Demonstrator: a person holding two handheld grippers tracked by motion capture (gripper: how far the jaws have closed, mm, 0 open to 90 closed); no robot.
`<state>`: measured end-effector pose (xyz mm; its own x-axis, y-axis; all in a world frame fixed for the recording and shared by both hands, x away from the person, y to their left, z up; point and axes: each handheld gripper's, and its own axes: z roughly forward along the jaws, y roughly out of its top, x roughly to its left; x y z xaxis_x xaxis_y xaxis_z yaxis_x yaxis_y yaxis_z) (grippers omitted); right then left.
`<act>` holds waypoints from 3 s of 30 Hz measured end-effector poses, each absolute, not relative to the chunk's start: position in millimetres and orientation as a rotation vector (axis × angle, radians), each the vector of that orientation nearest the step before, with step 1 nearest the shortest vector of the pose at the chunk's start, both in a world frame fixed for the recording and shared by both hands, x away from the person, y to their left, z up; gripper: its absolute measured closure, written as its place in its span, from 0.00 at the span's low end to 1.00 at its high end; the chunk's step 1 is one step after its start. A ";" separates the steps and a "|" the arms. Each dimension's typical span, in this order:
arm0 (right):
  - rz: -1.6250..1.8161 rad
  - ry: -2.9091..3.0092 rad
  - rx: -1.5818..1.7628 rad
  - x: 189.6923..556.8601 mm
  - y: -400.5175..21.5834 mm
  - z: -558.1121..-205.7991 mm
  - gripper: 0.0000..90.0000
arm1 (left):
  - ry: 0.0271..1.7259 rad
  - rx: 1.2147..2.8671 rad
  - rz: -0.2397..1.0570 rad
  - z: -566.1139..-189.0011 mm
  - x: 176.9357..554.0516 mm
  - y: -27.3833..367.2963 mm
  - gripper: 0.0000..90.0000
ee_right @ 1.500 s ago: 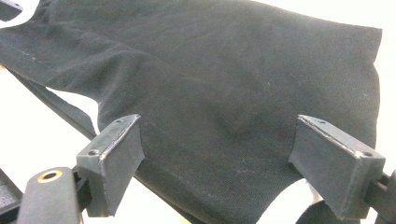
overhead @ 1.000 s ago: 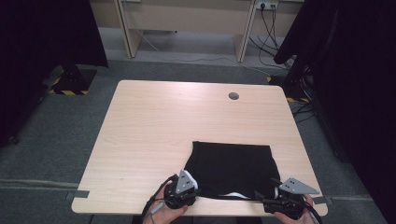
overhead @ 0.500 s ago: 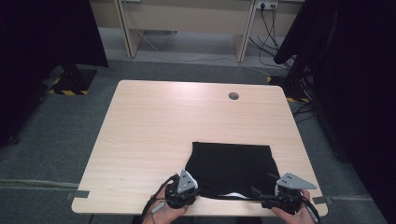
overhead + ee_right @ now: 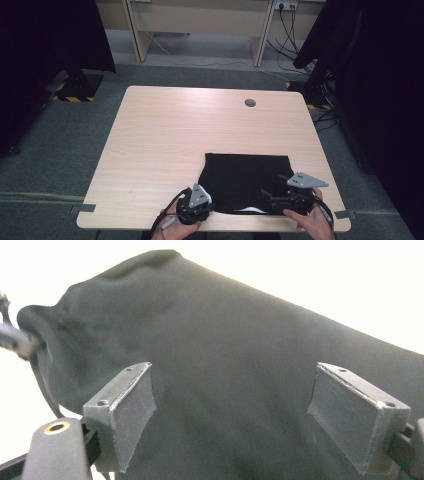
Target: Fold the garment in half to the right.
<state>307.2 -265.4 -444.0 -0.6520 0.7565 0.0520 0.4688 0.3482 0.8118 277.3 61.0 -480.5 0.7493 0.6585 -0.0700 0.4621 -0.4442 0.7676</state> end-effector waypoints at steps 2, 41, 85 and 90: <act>1.220 2.301 1.066 314.1 -256.8 -438.7 0.21 | 0.838 2.118 0.306 -480.7 276.8 61.0 0.82; 1.177 2.480 0.921 414.9 -137.4 -433.8 0.27 | 0.816 2.124 0.307 -481.0 277.6 61.7 0.82; 1.066 2.633 0.837 451.9 -85.4 -459.6 0.91 | 0.810 2.096 0.289 -478.3 280.9 66.5 0.86; 1.111 2.614 0.819 450.3 -88.3 -445.0 0.91 | 0.795 2.098 0.315 -465.2 281.0 71.0 0.88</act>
<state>450.3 -88.3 -445.0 -0.8306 0.5551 0.0433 0.4166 0.5679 0.7098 281.0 71.0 -465.2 0.7666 0.6395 -0.0584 0.4261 -0.4385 0.7913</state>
